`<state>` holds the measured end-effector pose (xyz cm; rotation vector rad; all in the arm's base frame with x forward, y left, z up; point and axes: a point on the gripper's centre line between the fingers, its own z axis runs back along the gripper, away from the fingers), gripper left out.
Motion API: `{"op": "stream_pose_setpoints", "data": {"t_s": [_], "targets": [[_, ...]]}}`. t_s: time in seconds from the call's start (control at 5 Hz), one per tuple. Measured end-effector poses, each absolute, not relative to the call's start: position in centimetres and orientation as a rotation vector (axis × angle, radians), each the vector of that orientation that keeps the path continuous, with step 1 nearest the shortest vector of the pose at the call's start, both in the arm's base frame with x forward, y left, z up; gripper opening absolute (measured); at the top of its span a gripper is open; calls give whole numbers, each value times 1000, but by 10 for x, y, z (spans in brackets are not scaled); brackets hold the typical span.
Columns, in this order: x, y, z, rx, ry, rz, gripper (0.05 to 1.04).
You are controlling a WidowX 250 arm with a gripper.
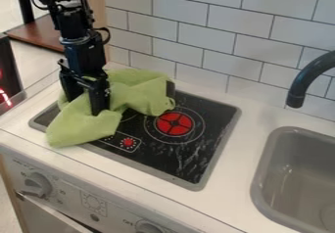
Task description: Put the cloth to the left of the stove
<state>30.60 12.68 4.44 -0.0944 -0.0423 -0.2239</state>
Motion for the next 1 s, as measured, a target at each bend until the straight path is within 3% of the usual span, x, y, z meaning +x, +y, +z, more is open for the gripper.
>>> {"op": "stream_pose_setpoints", "data": {"t_s": [0.2, 0.6, 1.0], "targets": [[309, 121, 59, -125, -77, -243, 999], [313, 104, 114, -158, -236, -309, 999], [310, 106, 124, -157, -262, -333, 999]]}}
